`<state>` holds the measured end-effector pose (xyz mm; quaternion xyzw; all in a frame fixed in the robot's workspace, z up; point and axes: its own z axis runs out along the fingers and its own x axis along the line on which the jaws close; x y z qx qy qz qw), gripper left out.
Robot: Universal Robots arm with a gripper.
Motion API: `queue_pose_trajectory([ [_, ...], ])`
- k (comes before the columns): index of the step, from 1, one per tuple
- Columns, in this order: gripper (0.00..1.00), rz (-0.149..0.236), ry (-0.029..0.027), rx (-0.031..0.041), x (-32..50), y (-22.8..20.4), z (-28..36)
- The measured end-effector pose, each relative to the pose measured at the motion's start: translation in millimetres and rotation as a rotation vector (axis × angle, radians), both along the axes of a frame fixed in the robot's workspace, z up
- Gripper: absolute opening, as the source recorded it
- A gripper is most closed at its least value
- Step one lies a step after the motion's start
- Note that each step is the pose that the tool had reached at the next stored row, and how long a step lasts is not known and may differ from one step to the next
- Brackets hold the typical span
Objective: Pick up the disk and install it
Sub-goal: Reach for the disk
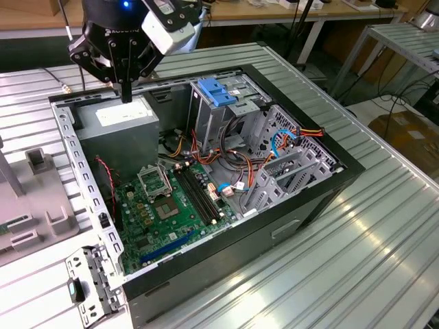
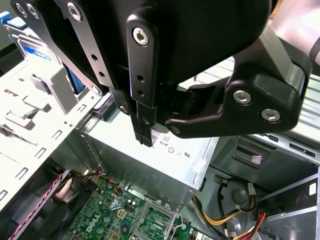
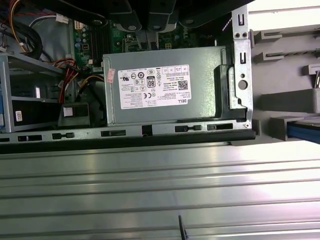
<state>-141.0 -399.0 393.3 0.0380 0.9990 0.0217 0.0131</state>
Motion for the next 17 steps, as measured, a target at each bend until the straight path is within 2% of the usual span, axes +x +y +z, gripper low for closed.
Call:
queue_pose_trajectory([
  [4,0.11,0.000,0.0000,0.0000,-6.6,0.0,0.0],
  [17,0.11,0.000,0.0000,0.0001,-16.0,-0.3,0.0],
])
